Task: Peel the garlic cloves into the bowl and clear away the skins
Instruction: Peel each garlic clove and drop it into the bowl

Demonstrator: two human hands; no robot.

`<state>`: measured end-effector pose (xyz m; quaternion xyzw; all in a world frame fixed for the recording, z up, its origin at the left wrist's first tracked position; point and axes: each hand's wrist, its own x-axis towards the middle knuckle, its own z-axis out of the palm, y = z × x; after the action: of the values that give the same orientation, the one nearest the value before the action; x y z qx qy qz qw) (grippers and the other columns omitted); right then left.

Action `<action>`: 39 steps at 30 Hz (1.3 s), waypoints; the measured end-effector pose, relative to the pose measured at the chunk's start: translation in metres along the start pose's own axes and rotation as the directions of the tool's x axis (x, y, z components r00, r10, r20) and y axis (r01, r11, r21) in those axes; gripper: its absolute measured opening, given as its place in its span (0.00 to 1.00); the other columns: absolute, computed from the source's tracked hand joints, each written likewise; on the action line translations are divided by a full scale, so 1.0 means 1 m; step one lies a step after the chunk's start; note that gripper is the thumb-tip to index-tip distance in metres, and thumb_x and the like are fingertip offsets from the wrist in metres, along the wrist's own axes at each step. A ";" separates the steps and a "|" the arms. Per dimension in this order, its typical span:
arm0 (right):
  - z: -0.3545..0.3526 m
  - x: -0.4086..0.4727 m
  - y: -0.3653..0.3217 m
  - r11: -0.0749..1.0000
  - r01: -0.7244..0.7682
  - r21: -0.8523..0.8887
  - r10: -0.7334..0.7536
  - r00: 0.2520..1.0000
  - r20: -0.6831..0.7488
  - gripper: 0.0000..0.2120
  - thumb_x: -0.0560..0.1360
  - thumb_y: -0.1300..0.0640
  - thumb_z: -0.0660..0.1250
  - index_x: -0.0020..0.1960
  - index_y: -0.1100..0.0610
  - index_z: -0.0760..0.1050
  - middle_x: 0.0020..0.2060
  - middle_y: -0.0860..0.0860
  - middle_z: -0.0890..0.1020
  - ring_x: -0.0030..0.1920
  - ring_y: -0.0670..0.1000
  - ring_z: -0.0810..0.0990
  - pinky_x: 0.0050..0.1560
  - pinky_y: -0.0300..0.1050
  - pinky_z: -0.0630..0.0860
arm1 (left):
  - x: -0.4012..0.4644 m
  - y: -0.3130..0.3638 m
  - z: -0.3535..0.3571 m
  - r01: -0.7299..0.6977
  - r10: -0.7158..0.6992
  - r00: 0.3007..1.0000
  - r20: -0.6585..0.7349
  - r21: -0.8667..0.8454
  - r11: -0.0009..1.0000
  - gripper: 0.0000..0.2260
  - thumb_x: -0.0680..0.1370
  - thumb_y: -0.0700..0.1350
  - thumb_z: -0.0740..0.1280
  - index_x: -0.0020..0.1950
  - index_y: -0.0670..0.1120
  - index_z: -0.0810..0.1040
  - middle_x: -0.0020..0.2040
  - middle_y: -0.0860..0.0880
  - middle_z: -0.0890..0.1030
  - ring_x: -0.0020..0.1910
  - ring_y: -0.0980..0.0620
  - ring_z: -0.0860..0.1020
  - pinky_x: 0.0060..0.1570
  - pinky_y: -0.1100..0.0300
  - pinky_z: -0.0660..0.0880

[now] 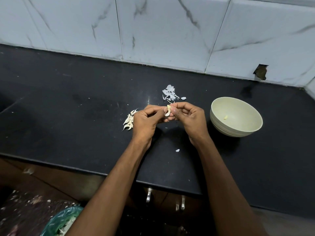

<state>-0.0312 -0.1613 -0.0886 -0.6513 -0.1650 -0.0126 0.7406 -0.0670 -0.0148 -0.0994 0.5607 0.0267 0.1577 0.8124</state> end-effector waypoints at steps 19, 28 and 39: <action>0.002 -0.003 0.000 0.999 -0.052 -0.008 0.052 0.999 -0.012 0.09 0.73 0.64 0.78 0.51 0.65 0.83 0.44 0.58 0.88 0.44 0.53 0.86 0.47 0.45 0.84 | 0.002 -0.003 0.000 0.003 0.001 0.999 -0.037 0.103 0.995 0.04 0.78 0.35 0.73 0.51 0.35 0.86 0.39 0.45 0.85 0.33 0.51 0.79 0.38 0.60 0.78; 0.001 0.000 0.003 0.997 -0.057 -0.050 0.057 0.998 -0.003 0.07 0.76 0.67 0.75 0.53 0.63 0.81 0.41 0.56 0.87 0.42 0.52 0.87 0.46 0.45 0.85 | 0.003 -0.002 0.004 0.102 -0.102 0.994 -0.026 0.007 0.995 0.03 0.79 0.34 0.71 0.48 0.34 0.84 0.37 0.41 0.83 0.32 0.48 0.77 0.36 0.60 0.77; 0.008 0.000 0.005 0.998 -0.024 -0.066 0.022 0.999 -0.042 0.07 0.78 0.65 0.74 0.55 0.67 0.82 0.45 0.61 0.87 0.42 0.53 0.87 0.42 0.43 0.84 | -0.004 0.000 0.008 0.074 -0.067 0.992 -0.105 0.064 0.995 0.05 0.80 0.36 0.71 0.52 0.35 0.84 0.38 0.41 0.85 0.35 0.48 0.83 0.41 0.58 0.82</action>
<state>-0.0317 -0.1529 -0.0929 -0.6771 -0.1417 -0.0230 0.7218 -0.0691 -0.0230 -0.0974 0.5778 0.0938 0.1566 0.7955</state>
